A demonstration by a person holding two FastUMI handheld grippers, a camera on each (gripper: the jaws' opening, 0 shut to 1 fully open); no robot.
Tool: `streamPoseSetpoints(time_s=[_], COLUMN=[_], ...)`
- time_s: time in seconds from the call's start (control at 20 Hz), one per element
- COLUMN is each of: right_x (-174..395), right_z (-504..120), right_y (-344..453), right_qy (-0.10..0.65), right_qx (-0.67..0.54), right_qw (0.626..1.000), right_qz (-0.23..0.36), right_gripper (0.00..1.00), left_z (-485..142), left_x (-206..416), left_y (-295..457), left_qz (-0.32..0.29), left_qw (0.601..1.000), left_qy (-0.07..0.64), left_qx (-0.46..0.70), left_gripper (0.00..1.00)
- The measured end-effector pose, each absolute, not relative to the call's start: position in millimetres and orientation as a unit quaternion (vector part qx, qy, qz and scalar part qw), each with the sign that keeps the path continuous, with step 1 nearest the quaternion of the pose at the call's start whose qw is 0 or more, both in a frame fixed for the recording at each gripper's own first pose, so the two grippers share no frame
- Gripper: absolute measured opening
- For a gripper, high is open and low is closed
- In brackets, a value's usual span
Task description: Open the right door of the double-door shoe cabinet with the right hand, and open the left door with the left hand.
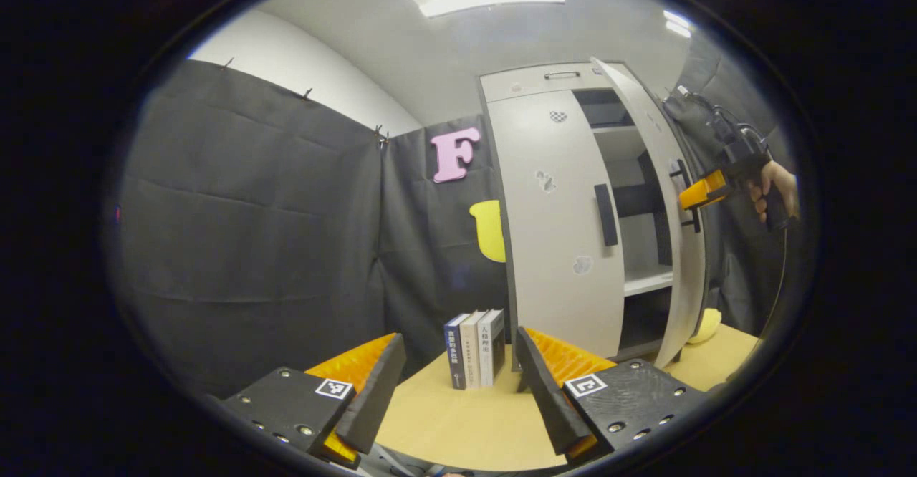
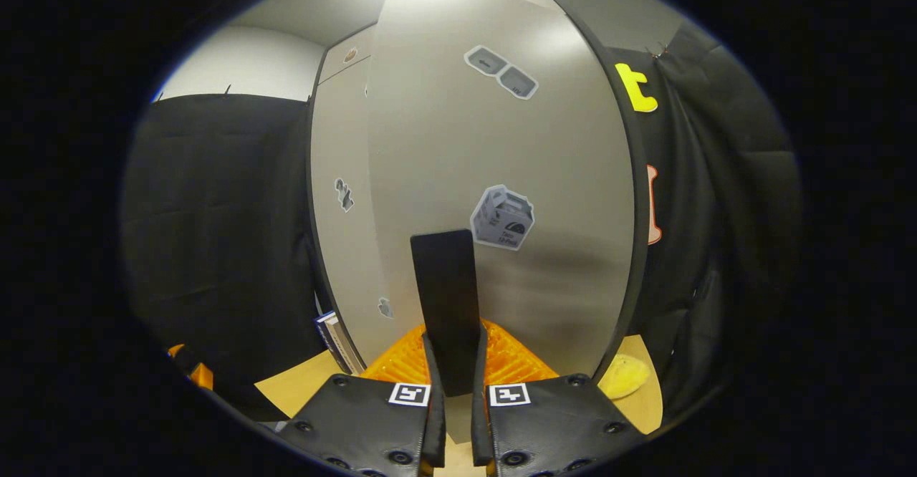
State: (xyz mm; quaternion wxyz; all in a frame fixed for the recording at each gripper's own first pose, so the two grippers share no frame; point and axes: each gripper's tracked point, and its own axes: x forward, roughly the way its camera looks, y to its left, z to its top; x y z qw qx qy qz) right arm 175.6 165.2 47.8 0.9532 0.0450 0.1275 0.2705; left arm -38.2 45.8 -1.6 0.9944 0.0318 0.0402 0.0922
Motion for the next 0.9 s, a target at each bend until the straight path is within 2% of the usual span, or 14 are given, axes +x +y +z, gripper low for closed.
streamPoseSetpoints(time_s=[0.45,0.9], right_x=[160.6,154.5], right_z=[50.5,51.6], right_y=[134.4,110.7], right_qy=[0.131,0.133], right_qx=[0.048,0.034], right_qw=[0.947,0.949], right_qz=[0.289,0.283], right_gripper=[0.16,0.16], left_z=[-3.0,-3.5], left_x=[-27.9,-23.5], left_y=[19.5,-5.4], left_qz=[0.073,0.055], left_qw=[0.996,0.998], left_qy=[0.039,0.036], left_qx=[0.026,0.021], left_gripper=[0.91,0.91])
